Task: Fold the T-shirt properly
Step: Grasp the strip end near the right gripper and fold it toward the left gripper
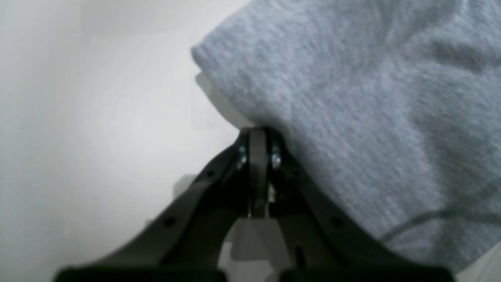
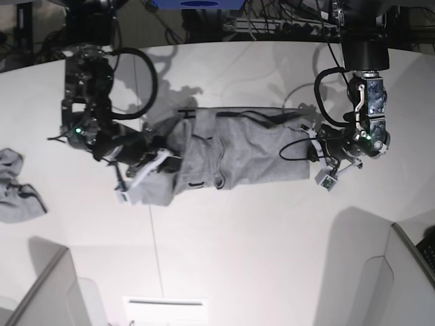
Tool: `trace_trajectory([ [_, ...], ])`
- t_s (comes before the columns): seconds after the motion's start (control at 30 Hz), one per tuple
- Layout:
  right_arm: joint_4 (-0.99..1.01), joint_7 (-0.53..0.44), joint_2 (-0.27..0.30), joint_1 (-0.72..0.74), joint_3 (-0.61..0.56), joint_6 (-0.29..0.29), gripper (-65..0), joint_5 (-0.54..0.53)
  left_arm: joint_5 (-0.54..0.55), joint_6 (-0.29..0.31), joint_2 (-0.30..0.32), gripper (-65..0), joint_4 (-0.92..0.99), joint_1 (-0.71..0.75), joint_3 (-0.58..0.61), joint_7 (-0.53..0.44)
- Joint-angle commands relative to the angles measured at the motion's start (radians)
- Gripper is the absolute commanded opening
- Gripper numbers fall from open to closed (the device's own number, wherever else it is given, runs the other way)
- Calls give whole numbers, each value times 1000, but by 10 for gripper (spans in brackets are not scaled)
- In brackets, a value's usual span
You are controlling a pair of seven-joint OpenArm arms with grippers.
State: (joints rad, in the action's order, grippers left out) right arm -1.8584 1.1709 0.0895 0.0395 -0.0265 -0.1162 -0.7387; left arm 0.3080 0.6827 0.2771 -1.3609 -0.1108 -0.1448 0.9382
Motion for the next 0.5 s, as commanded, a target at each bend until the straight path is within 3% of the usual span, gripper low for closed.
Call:
trace_trajectory([
  [0.0,-24,-6,-14,26,1,5,-650,-22,1,6,11,-650,-18,-11,3,0],
  [0.1,-24,8,-58,44,-25,5,-650,-22,1,6,11,-650,-13,-7,1,0],
  [0.2,-24,2,-66,64,-120,-4,-650,-22,1,6,11,-650,-18,-5,-3,0],
  [0.33,-24,-24,-102,64,-218,-96,-650,-28,1,6,37,-650,-16,-3,-3,0],
  [0.47,-22,-47,-121,69,-307,-122,-650,-28,1,6,57,-650,-18,-2,-3,0],
])
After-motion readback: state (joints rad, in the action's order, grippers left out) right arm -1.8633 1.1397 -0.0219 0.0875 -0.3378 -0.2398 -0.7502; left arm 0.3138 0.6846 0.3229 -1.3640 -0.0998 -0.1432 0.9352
